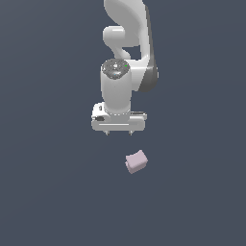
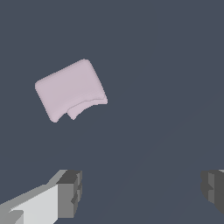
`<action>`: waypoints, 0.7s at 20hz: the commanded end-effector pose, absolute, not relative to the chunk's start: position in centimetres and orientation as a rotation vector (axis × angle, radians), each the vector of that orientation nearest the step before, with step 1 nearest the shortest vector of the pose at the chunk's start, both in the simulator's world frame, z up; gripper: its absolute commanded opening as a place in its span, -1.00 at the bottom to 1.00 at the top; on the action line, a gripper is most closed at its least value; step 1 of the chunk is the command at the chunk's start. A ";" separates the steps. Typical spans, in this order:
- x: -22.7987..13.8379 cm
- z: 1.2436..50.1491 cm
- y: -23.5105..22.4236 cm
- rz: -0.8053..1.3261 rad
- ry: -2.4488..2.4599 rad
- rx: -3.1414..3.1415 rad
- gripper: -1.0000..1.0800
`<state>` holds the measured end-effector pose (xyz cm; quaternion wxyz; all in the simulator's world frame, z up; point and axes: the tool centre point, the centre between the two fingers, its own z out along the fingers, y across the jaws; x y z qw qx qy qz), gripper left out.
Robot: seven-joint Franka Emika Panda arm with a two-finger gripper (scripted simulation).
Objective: Pick up the object and move it to a goal position.
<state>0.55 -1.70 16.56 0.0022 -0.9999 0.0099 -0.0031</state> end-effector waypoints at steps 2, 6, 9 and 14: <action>0.6 16.6 -1.6 -0.010 0.031 -3.136 0.92; 0.8 16.8 -0.1 -0.016 0.015 -3.122 0.92; 1.1 17.0 1.4 -0.023 -0.008 -3.107 0.92; 1.1 17.0 1.7 -0.024 -0.019 -3.104 0.92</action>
